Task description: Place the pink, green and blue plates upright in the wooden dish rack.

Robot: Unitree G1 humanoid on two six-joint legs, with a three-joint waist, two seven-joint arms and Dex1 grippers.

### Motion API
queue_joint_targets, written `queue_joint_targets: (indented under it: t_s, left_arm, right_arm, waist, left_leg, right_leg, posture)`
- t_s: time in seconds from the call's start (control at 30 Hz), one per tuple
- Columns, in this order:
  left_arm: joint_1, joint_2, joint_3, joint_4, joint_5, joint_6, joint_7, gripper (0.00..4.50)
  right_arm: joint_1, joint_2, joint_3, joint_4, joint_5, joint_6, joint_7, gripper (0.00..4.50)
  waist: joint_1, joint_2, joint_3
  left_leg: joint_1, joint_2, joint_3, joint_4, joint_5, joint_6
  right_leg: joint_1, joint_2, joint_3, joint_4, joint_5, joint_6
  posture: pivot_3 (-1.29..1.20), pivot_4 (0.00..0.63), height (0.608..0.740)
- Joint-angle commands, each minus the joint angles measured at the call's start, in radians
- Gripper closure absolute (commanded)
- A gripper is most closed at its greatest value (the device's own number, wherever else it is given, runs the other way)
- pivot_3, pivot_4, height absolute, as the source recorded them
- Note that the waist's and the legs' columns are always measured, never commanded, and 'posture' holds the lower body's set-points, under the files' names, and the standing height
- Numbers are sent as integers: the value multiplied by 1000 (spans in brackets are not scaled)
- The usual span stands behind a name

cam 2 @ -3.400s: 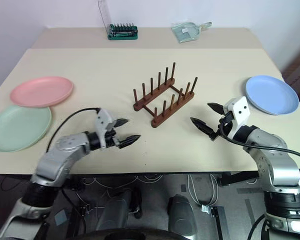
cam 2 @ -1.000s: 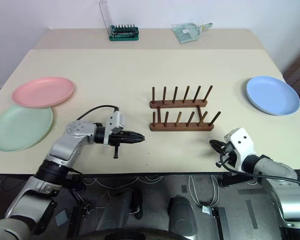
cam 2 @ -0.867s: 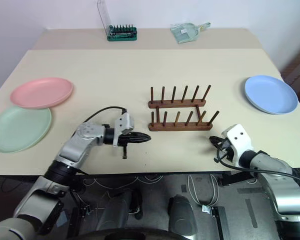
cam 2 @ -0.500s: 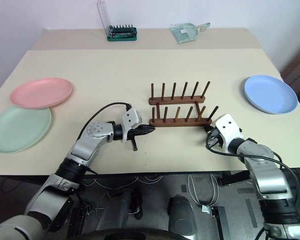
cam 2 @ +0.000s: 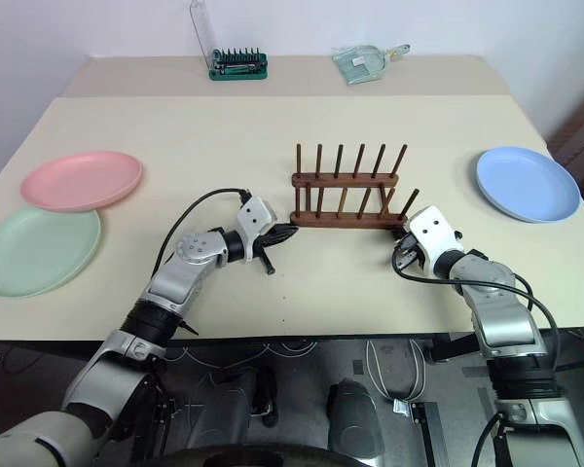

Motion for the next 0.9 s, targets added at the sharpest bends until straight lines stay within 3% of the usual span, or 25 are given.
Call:
queue_joint_targets:
  t_s: [0.03, 0.3, 0.5, 0.6, 0.8, 0.9]
  left_arm:
    - [-3, 6, 16, 12, 4, -1, 3, 4466]
    - [24, 43, 67, -69, -75, 33, -68, 4466]
    - [104, 211, 214, -276, -245, 191, -184, 4466]
    - [104, 285, 320, -311, -272, 228, -134, 3176]
    - [8, 333, 556, -292, -308, 360, 140, 138]
    - [-42, 332, 640, -301, -296, 461, 321, 55]
  right_arm:
    - [-14, 5, -10, 5, -9, -20, -7, 4500]
    - [47, -24, -59, -98, 45, -24, 49, 4500]
    - [148, -79, -146, -286, 142, 43, 124, 4500]
    - [152, -83, -144, -299, 142, 52, 127, 4500]
    - [103, -70, -100, -272, 138, 49, 147, 4500]
    - [75, -68, -83, -256, 141, 44, 162, 4500]
  waist:
    - [-1, 0, 0]
    - [-1, 0, 0]
    - [-4, 0, 0]
    - [-2, 0, 0]
    - [-1, 0, 1]
    - [-1, 0, 1]
  left_leg:
    - [0, 0, 0, 0, 0, 0]
    - [0, 0, 0, 0, 0, 0]
    - [-1, 1, 0, -1, 0, -1]
    - [0, 1, 0, -1, 0, -1]
    - [-1, 0, 0, -1, 0, -1]
    - [0, 0, 0, -1, 0, -1]
  right_leg:
    - [0, 0, 0, 0, 0, 0]
    - [-1, 0, 0, 0, 0, 0]
    - [-2, 0, 0, 0, 0, 0]
    - [-1, 0, 0, 0, 0, 0]
    - [-1, 0, 0, 0, 0, 0]
    - [-1, 0, 0, 0, 0, 0]
  posture:
    - [0, 150, 736]
    - [0, 150, 736]
    - [0, 150, 736]
    - [0, 150, 736]
    - [0, 150, 736]
    - [0, 150, 736]
